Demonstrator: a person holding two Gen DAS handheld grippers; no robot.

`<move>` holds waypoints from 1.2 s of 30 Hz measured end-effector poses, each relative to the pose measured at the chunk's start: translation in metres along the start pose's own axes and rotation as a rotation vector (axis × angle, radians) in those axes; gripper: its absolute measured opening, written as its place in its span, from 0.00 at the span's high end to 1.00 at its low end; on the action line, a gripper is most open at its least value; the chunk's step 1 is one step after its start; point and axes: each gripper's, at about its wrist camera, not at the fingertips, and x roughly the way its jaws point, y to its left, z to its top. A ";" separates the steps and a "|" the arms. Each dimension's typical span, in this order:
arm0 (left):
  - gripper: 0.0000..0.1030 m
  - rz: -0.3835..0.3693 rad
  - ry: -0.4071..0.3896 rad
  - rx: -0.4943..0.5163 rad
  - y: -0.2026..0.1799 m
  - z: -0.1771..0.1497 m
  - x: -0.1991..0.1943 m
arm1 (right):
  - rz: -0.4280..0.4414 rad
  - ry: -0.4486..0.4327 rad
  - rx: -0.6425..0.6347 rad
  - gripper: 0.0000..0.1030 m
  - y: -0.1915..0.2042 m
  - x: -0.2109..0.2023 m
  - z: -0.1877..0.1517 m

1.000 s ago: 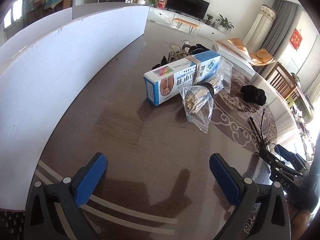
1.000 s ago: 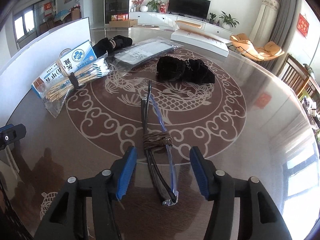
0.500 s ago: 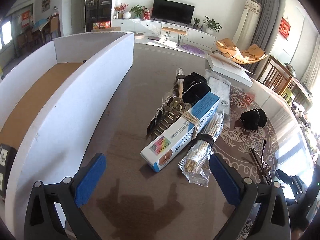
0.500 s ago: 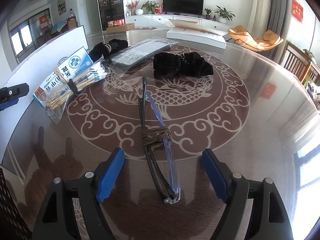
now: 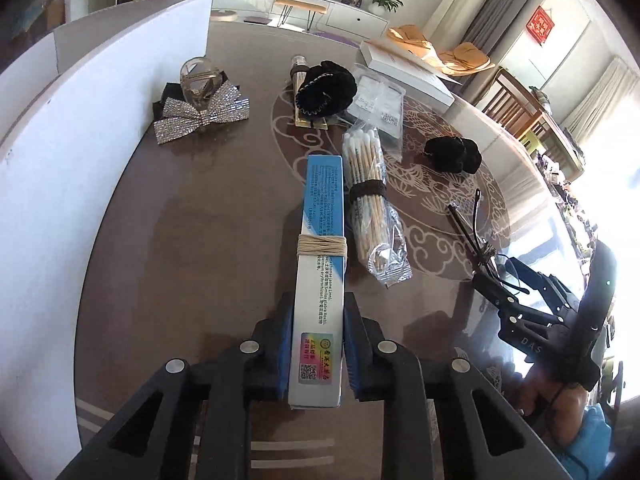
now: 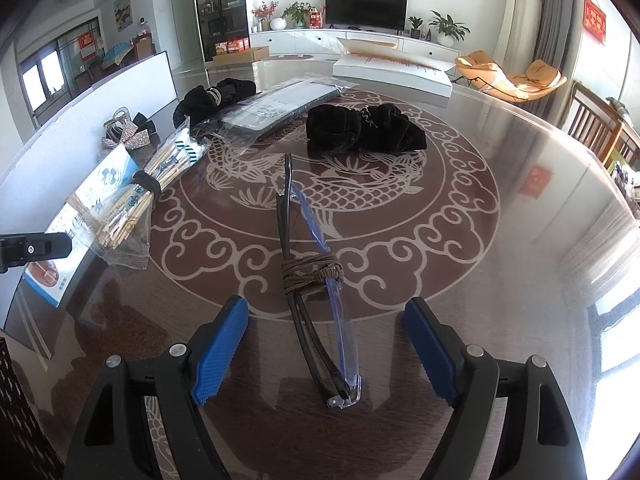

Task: Organize objects
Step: 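Grasp the blue-and-white ointment box with the left tool while the right tool holds the glasses, then carry the box and glasses into the cardboard enclosure and open both tools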

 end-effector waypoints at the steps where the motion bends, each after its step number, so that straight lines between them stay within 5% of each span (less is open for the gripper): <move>1: 0.70 0.007 0.002 -0.026 0.009 -0.002 -0.002 | 0.000 0.000 0.000 0.21 0.000 0.000 0.000; 5: 0.60 0.034 0.009 -0.123 0.035 0.001 -0.009 | 0.001 0.000 -0.001 0.21 -0.001 0.001 0.000; 9: 0.60 0.095 -0.007 -0.097 0.033 0.004 -0.014 | 0.001 0.000 -0.001 0.21 0.000 0.001 0.000; 11: 0.53 0.077 -0.010 -0.066 0.028 0.005 -0.012 | 0.001 0.000 -0.001 0.21 0.000 0.001 0.000; 13: 0.34 0.084 -0.008 -0.014 0.019 0.008 -0.006 | 0.002 0.001 -0.002 0.20 0.000 0.001 0.000; 15: 0.30 0.142 -0.011 0.053 0.010 0.010 0.004 | 0.002 0.001 -0.001 0.20 0.000 0.001 0.000; 21: 0.30 0.206 -0.018 0.043 0.011 0.013 0.019 | 0.020 0.003 -0.009 0.16 0.001 0.003 0.001; 23: 0.39 0.235 -0.054 0.039 0.013 0.009 0.017 | 0.044 0.001 -0.002 0.13 -0.001 0.003 0.000; 25: 0.59 0.312 -0.090 0.088 0.009 0.001 0.015 | 0.065 0.007 -0.004 0.06 -0.001 0.004 0.001; 27: 0.60 0.289 -0.087 0.092 0.008 -0.003 0.012 | 0.086 0.047 -0.038 0.03 0.002 0.007 0.005; 29: 0.60 0.290 -0.088 0.105 0.005 -0.004 0.012 | 0.108 0.111 -0.066 0.11 0.003 0.010 0.014; 31: 0.60 0.285 -0.093 0.114 0.002 -0.005 0.013 | 0.147 0.138 -0.065 0.46 -0.001 0.011 0.024; 32: 0.60 0.279 -0.094 0.119 0.000 -0.005 0.013 | 0.127 0.158 -0.072 0.52 -0.002 0.013 0.030; 33: 0.60 0.272 -0.094 0.126 -0.001 -0.005 0.013 | 0.103 0.178 -0.082 0.70 -0.003 0.016 0.035; 36: 0.60 0.240 -0.118 0.137 -0.005 -0.007 0.006 | 0.099 0.221 -0.092 0.73 -0.007 0.019 0.043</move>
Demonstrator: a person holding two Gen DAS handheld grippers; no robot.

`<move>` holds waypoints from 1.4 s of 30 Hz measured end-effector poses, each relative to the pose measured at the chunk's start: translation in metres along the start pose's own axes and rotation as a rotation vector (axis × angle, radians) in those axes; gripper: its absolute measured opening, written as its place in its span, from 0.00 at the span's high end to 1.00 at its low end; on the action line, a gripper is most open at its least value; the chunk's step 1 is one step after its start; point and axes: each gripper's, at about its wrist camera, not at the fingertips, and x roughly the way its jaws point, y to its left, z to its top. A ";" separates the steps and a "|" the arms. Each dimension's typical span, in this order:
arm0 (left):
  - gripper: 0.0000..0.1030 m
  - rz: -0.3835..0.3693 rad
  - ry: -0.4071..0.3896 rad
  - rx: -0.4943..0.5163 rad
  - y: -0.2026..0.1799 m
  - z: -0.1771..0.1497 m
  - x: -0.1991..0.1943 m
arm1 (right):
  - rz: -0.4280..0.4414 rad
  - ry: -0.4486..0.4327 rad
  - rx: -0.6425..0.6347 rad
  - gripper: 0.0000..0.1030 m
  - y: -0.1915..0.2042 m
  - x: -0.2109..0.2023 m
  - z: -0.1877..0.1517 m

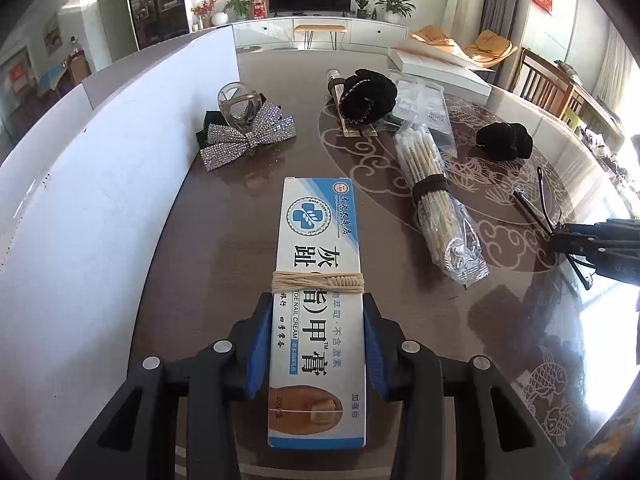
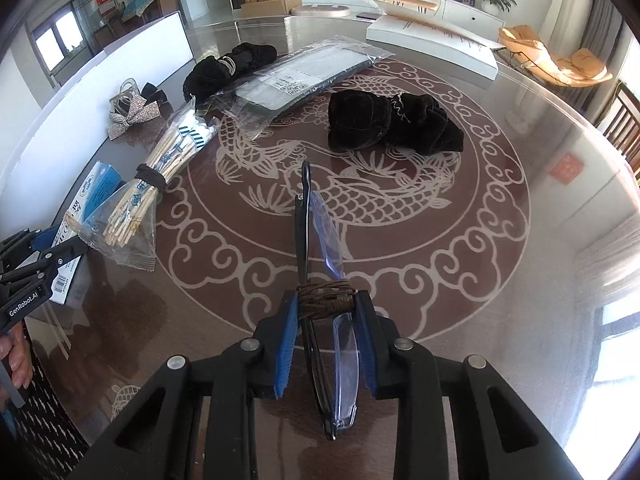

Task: Organize objects
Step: 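Carry the box and glasses into the cardboard enclosure and open both tools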

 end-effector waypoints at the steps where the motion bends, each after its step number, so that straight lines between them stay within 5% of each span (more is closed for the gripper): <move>1: 0.60 -0.022 -0.011 -0.016 0.002 0.000 -0.005 | -0.005 -0.004 0.000 0.73 0.000 -0.004 0.000; 11: 0.60 -0.156 -0.203 -0.190 0.038 0.006 -0.112 | 0.191 -0.222 0.072 0.73 0.037 -0.092 0.031; 16: 0.60 -0.028 -0.264 -0.279 0.116 0.026 -0.146 | 0.384 -0.287 0.024 0.72 0.121 -0.106 0.077; 21: 0.60 0.136 -0.178 -0.399 0.211 0.022 -0.132 | 0.575 -0.261 -0.042 0.72 0.226 -0.099 0.114; 26: 0.60 0.259 -0.082 -0.434 0.264 0.008 -0.111 | 0.651 -0.151 -0.108 0.72 0.324 -0.060 0.123; 29: 0.56 0.282 -0.006 -0.468 0.277 0.002 -0.096 | 0.636 -0.069 -0.157 0.68 0.369 -0.031 0.120; 31: 0.36 0.298 0.015 -0.489 0.279 -0.003 -0.092 | 0.621 -0.037 -0.176 0.48 0.387 -0.019 0.115; 36: 0.32 0.302 -0.073 -0.487 0.253 -0.016 -0.112 | 0.570 -0.169 -0.200 0.32 0.362 -0.035 0.095; 42: 0.31 -0.010 -0.154 -0.389 0.152 -0.005 -0.130 | 0.288 -0.370 -0.222 0.05 0.253 -0.057 0.051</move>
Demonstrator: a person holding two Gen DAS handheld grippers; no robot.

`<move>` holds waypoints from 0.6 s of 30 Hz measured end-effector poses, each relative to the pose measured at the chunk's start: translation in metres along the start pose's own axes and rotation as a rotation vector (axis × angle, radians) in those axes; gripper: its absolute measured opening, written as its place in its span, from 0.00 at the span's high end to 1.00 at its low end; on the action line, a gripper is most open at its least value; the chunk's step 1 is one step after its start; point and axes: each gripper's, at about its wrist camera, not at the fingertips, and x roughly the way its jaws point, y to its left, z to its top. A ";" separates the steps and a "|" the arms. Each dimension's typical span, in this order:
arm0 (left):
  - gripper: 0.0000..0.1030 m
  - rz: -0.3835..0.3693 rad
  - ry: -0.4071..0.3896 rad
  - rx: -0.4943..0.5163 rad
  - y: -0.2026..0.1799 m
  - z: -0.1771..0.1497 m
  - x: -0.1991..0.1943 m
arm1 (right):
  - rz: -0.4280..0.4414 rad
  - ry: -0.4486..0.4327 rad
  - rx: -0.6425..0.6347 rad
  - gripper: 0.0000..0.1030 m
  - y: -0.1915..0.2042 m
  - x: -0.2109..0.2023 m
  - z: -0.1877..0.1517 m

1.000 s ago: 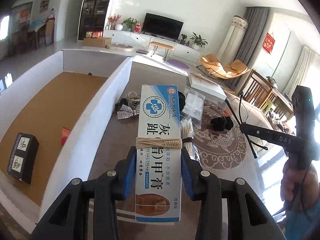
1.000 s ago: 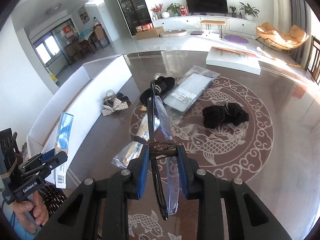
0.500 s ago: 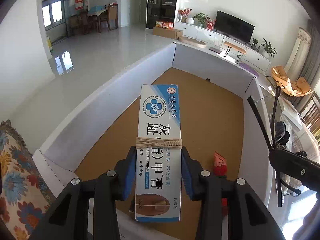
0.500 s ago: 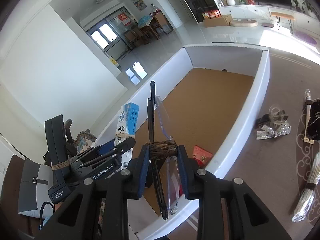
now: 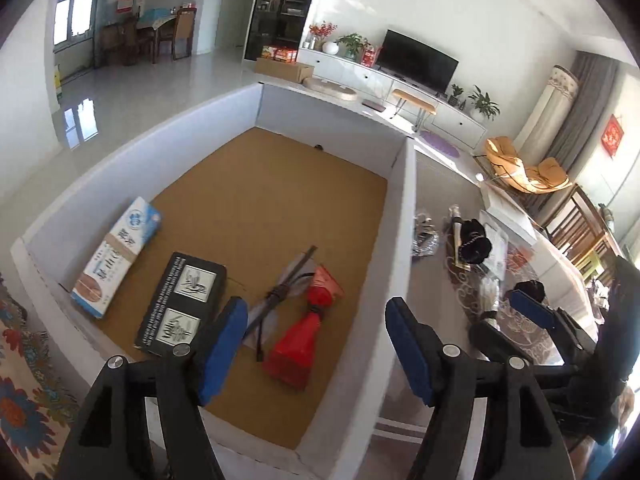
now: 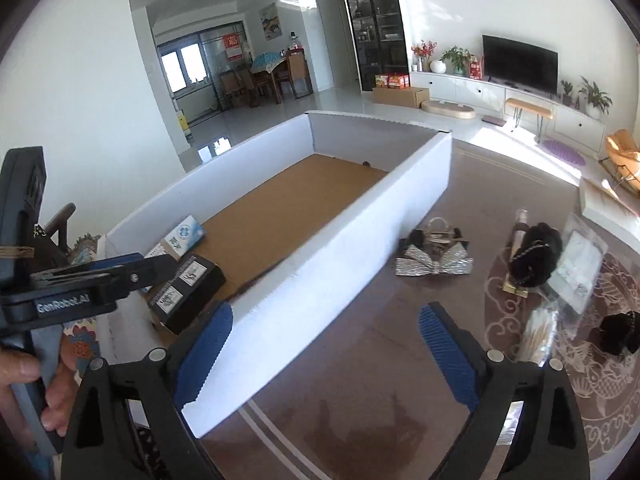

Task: Organize objects
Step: 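Carry the box and glasses into the cardboard enclosure and open both tools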

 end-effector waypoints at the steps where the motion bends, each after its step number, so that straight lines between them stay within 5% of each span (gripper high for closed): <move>1: 0.28 -0.057 0.010 0.029 -0.022 -0.006 0.001 | -0.049 0.005 0.003 0.05 -0.022 -0.010 -0.013; 3: 0.18 -0.160 0.051 0.092 -0.067 -0.021 0.007 | -0.146 0.034 0.025 0.05 -0.065 -0.026 -0.039; 6: 0.15 -0.236 0.094 0.169 -0.121 -0.042 0.026 | -0.298 0.084 0.072 0.05 -0.127 -0.048 -0.081; 11: 0.15 -0.156 0.147 0.278 -0.169 -0.064 0.074 | -0.426 0.144 0.208 0.05 -0.200 -0.088 -0.138; 18: 0.15 -0.033 0.126 0.337 -0.160 -0.082 0.106 | -0.501 0.146 0.314 0.05 -0.224 -0.097 -0.166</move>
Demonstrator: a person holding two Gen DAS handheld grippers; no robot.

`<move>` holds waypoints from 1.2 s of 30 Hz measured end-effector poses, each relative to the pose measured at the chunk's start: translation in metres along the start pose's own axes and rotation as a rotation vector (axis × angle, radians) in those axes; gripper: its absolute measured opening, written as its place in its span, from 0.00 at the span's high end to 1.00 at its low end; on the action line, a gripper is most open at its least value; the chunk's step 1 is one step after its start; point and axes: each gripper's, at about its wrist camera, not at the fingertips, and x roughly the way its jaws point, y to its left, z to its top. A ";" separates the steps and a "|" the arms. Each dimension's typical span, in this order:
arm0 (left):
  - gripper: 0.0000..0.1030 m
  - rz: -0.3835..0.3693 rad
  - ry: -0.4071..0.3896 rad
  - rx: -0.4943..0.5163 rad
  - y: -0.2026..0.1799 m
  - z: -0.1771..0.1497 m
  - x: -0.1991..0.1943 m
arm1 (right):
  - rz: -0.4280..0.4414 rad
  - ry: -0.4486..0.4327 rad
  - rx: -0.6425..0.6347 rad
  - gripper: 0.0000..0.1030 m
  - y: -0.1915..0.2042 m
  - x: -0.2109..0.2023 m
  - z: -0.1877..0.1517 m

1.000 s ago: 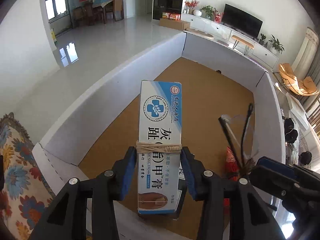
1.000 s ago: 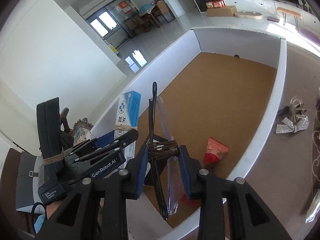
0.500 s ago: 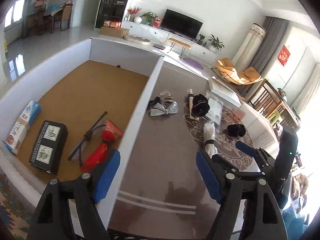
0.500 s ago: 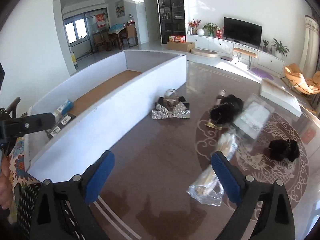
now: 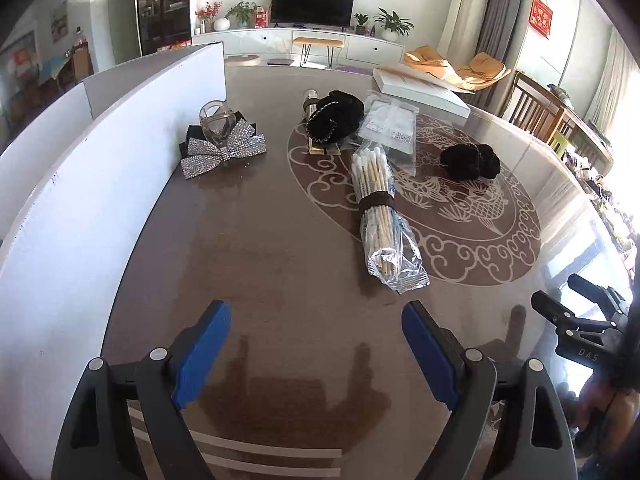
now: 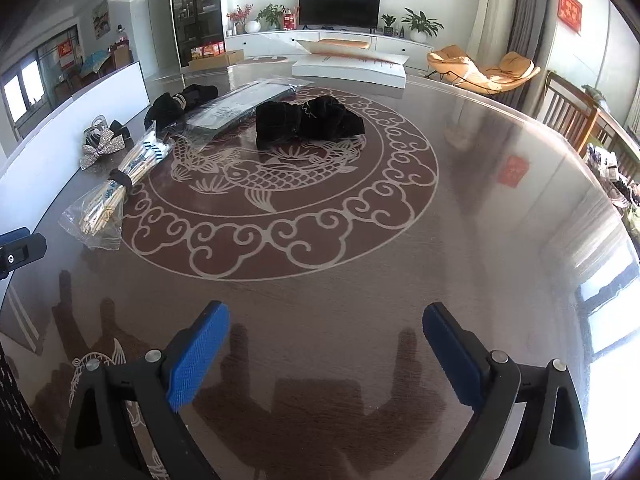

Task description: Organize objects

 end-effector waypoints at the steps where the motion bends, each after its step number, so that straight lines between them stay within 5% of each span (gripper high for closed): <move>1: 0.15 0.007 0.003 0.004 0.000 -0.002 0.003 | -0.002 0.005 0.008 0.05 0.002 0.003 -0.001; 14: 0.15 0.037 0.037 -0.061 0.010 -0.006 0.018 | -0.054 0.016 -0.026 0.00 0.014 0.007 -0.001; 36: 0.15 0.066 0.061 -0.045 0.006 -0.009 0.023 | 0.005 0.042 0.026 0.00 0.007 0.012 -0.001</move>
